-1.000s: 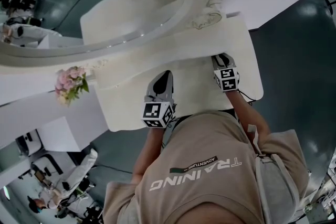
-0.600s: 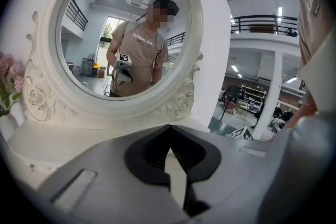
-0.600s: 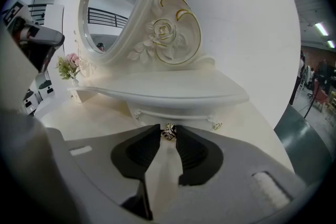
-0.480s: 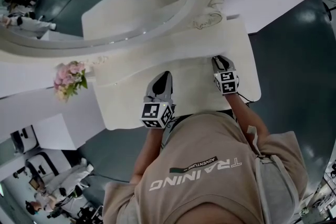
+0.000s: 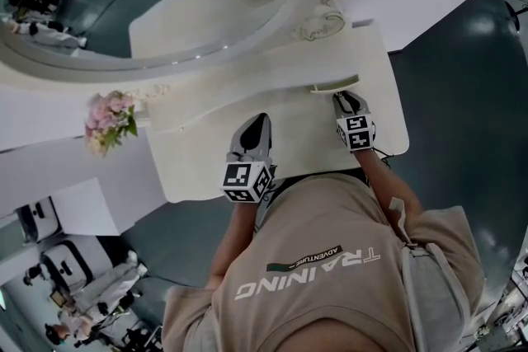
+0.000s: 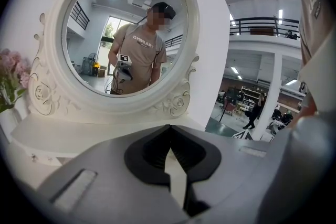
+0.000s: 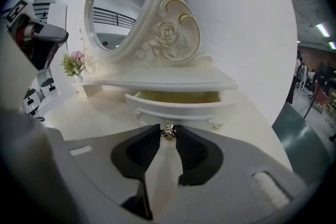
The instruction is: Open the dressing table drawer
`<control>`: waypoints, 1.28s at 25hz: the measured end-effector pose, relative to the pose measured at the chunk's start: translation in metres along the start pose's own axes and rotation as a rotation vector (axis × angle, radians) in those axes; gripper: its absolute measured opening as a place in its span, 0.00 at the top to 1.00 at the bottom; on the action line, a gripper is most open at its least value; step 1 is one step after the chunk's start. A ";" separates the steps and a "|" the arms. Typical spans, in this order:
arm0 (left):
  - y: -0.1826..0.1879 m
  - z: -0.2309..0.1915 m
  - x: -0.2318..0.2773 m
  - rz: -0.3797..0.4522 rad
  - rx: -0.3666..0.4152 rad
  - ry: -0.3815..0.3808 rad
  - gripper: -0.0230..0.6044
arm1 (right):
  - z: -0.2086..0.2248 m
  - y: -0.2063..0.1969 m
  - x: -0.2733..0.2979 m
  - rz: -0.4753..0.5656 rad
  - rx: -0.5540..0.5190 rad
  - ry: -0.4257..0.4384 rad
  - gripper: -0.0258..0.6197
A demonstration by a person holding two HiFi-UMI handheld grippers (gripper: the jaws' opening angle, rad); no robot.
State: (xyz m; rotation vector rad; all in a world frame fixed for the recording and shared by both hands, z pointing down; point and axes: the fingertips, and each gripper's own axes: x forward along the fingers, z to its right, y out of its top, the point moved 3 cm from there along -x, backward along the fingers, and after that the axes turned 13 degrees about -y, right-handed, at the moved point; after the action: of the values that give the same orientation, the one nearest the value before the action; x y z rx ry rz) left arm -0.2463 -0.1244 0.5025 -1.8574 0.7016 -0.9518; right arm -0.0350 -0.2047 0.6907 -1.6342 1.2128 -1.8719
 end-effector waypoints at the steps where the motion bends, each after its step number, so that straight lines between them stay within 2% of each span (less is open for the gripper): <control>1: -0.001 0.001 -0.001 0.000 0.001 -0.001 0.93 | 0.000 -0.001 -0.001 -0.002 -0.001 0.000 0.81; 19: -0.004 0.013 -0.010 0.009 0.013 0.003 0.93 | -0.001 -0.014 -0.018 -0.008 -0.008 0.006 0.81; 23: -0.009 0.016 -0.010 0.008 0.009 0.007 0.93 | -0.001 -0.016 -0.019 -0.002 -0.010 0.008 0.76; 32: -0.009 0.029 -0.004 0.029 0.013 -0.009 0.93 | 0.007 -0.004 -0.055 0.022 0.036 0.045 0.77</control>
State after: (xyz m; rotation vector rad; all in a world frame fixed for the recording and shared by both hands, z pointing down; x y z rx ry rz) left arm -0.2238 -0.1044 0.5005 -1.8345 0.7139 -0.9268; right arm -0.0135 -0.1636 0.6599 -1.5618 1.2032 -1.9152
